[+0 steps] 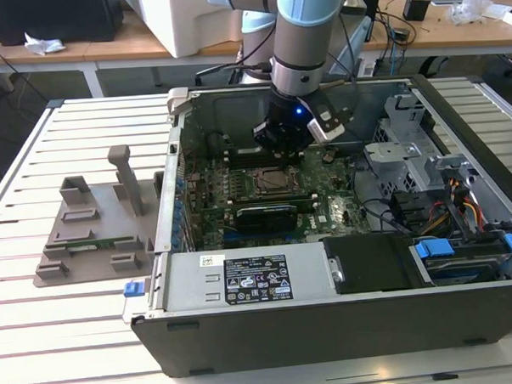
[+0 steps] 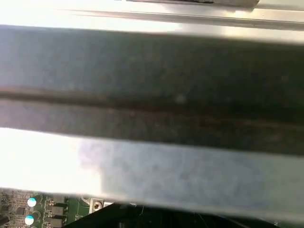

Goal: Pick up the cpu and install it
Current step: 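Install the first cpu locking lever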

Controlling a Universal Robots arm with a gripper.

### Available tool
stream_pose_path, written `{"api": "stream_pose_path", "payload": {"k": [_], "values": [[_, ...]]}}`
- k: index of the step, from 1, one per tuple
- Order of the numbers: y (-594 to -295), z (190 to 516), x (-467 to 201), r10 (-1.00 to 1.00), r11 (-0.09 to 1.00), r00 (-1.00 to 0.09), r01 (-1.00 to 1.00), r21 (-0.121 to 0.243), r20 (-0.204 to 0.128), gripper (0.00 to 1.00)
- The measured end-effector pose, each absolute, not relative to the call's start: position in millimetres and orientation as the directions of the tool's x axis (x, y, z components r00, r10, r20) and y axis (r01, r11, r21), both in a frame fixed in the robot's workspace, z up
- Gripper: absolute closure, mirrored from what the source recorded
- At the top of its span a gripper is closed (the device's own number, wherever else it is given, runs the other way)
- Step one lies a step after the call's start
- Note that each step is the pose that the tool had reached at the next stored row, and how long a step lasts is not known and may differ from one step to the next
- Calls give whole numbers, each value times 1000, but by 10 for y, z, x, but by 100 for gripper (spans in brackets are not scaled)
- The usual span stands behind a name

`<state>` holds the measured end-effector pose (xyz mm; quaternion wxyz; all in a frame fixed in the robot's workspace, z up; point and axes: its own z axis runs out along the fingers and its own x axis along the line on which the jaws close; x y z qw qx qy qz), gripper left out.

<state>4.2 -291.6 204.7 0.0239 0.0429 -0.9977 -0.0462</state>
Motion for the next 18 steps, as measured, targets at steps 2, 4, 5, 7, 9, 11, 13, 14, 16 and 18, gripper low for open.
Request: {"api": "stream_pose_path", "payload": {"k": [2, 4, 5, 7, 9, 11, 13, 14, 16, 18], "values": [[-2927, 2144, 40, -86, 995, -995, -83, 53, 46, 89], [-2967, 2145, 38, -85, 996, -995, -84, 31, 48, 89], [-2998, 2145, 35, -85, 996, -995, -84, 22, 49, 89], [-3067, 2145, 34, -84, 996, -995, -84, 19, 49, 89], [-3137, 2144, 33, -84, 996, -995, -83, 19, 49, 89], [-3202, 2145, 34, -84, 996, -995, -84, 19, 49, 89], [-3213, 2163, 33, -84, 996, -995, -83, 19, 49, 89], [-3213, 2211, 33, -84, 996, -995, -83, 19, 49, 89], [-3213, 2300, 33, -84, 996, -995, -83, 18, 49, 89], [-3213, 2432, 33, -84, 996, -995, -83, 19, 49, 89]]}}
